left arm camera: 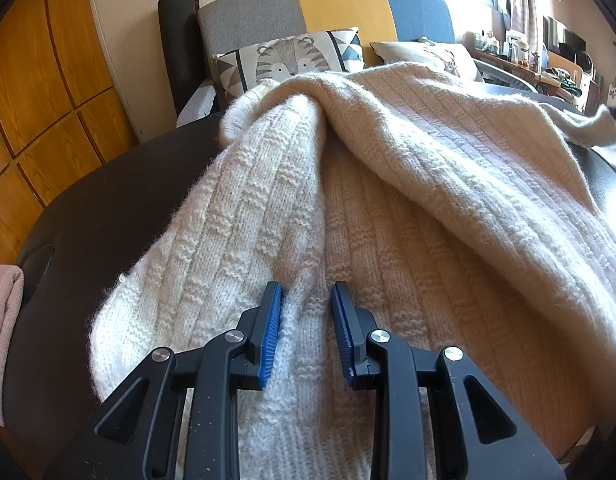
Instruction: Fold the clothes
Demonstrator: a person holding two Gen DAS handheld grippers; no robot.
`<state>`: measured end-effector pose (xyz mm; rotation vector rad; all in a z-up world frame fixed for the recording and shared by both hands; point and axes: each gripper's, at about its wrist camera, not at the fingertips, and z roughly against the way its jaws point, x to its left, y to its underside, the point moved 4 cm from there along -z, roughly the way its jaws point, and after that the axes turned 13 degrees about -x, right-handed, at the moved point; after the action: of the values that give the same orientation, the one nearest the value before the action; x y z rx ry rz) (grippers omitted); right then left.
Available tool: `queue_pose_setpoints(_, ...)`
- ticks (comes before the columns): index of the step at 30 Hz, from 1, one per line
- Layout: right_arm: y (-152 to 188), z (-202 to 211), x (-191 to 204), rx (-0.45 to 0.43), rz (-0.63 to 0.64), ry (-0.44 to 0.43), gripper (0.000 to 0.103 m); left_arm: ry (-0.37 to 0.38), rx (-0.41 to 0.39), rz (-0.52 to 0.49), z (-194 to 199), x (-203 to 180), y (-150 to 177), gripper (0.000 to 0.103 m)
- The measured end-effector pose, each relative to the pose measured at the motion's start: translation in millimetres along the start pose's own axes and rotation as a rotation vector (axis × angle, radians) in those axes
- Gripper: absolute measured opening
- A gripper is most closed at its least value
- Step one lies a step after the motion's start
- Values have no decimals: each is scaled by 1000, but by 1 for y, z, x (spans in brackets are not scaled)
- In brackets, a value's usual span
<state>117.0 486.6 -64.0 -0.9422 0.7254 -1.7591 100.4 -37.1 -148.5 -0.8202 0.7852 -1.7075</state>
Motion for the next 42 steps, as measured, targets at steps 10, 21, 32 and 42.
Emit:
queue_pose_setpoints(10,-64,-39,-82,-60,-172,116,3,-5,0,-3,0,-1,-1,28)
queue_pose_setpoints(21,-72,-82,-131,-24,-282,150,7,-3,-1,5,-1,-1,0,29)
queue_pose_setpoints(32,-5,-116,-35,183,-68,54,26,-7,-2,1,-1,-1,-2,30)
queue_pose_setpoints(42,4,-153,-1,208,144,180,26,-4,-3,3,-2,2,-3,30)
